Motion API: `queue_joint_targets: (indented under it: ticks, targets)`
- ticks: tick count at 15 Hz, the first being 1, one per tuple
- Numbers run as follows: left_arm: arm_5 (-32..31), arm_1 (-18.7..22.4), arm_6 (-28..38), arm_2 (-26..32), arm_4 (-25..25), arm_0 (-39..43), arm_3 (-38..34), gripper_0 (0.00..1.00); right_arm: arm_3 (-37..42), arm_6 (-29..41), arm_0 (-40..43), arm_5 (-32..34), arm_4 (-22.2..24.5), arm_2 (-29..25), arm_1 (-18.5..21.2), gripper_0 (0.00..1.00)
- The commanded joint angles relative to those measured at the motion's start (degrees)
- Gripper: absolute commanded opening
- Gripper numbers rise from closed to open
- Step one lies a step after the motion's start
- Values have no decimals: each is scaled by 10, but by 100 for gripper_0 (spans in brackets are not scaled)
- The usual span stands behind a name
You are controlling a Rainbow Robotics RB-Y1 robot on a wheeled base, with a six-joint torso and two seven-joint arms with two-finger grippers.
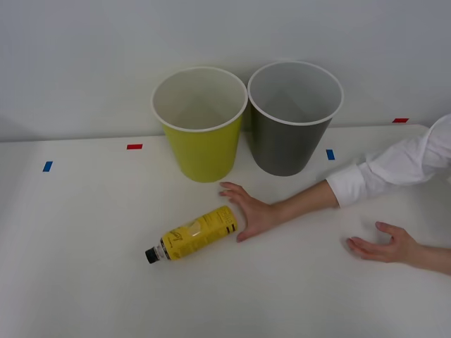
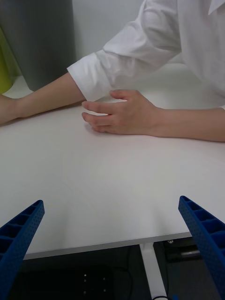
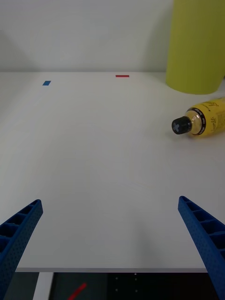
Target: Put cans in the gray bin and PET bottles in the light green bin.
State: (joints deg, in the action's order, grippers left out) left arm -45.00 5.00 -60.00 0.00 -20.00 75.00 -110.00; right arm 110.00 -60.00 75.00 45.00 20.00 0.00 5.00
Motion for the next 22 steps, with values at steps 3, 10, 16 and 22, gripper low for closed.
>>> queue_joint_targets:
  ticks: [3, 10, 16, 22]
  targets:
    - [18, -1, 0, -8, 0, -41, -15, 100, 14, 0, -37, -22, 4, 5, -10, 100]
    - [18, -1, 0, -8, 0, -41, -15, 100, 14, 0, -37, -22, 4, 5, -10, 100]
    - [18, -1, 0, -8, 0, -41, -15, 100, 14, 0, -37, -22, 4, 5, -10, 100]
    - [18, -1, 0, -8, 0, -41, -15, 100, 14, 0, -37, -22, 4, 5, -10, 100]
